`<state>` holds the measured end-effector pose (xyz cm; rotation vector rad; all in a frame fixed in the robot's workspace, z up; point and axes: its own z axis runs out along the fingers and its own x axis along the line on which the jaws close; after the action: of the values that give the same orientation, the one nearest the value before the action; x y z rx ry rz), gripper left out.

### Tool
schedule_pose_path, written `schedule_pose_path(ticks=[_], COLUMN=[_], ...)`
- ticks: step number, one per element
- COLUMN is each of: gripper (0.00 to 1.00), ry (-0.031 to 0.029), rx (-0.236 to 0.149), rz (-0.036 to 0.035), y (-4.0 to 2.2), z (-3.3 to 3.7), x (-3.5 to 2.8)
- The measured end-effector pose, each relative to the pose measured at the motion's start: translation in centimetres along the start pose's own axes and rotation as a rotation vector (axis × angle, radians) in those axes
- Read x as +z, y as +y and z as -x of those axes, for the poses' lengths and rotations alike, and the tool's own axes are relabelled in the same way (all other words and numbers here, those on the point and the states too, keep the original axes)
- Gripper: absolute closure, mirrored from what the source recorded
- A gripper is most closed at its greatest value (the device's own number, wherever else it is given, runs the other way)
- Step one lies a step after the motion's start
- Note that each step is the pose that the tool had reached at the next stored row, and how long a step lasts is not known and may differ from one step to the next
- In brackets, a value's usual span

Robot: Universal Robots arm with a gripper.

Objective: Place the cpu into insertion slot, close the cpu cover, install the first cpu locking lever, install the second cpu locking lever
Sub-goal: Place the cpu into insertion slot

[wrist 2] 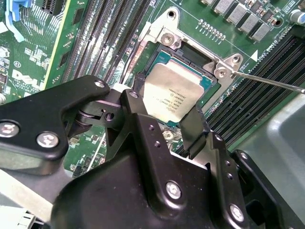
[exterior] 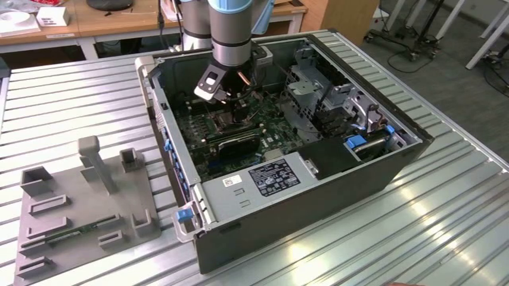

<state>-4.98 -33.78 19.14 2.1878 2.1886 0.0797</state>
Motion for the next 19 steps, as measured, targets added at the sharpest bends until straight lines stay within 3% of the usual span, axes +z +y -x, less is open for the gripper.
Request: schedule_pose_path(ticks=[10,12,13,19], gripper=[0.46,0.45,0.38,0.38], ry=[0.0007,0.0008,0.0005,0.0000], rx=[0.000,0.000,0.000,0.000], rz=[0.0007,0.0005,0.0003,0.0001], y=[0.02,0.02,0.02,0.02], z=[-0.01,-0.02,-0.01,0.00], x=[0.02,0.03,0.02,0.00])
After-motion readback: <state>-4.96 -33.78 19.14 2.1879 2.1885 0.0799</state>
